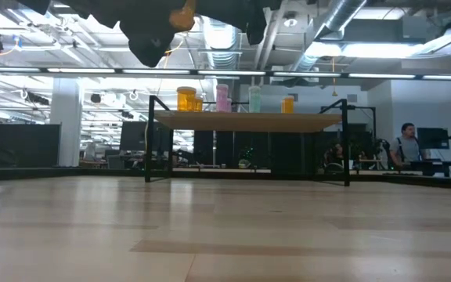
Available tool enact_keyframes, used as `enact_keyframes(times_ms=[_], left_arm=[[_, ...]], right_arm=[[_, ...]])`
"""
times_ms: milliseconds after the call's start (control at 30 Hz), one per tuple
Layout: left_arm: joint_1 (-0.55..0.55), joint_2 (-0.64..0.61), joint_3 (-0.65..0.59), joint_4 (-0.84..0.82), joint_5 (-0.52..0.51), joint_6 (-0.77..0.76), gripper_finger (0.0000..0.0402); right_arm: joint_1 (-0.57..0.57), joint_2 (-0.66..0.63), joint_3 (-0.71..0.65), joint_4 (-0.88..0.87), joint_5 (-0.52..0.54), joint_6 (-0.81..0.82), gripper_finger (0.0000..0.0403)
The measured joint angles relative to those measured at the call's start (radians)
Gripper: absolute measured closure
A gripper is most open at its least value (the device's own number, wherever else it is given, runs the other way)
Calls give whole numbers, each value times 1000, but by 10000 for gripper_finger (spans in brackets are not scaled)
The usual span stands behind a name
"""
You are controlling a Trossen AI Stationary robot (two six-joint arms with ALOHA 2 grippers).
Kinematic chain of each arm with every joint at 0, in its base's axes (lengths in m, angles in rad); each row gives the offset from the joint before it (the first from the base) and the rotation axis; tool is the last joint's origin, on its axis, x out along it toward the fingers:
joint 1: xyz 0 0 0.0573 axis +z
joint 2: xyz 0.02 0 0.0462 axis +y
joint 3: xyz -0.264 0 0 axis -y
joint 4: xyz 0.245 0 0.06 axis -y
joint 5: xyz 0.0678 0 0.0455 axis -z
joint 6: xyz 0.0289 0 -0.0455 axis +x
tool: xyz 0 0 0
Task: Pick and place medicine bottles onto shelf by color
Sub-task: Put the small orange pill bottle aligned with the other small orange pill bottles on the shelf
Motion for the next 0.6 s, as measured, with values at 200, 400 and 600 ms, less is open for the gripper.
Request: enact_keyframes(times_ms=[200,400,600], left_arm=[[0,0,0,0,-1,0,303],[0,0,0,-1,-5,0,303],[0,0,0,-3,-14,0,303]], right_arm=[[-1,0,0,1,-6,0,171],[-1,0,0,3,-14,-1,209],[0,0,0,2,-14,-3,245]])
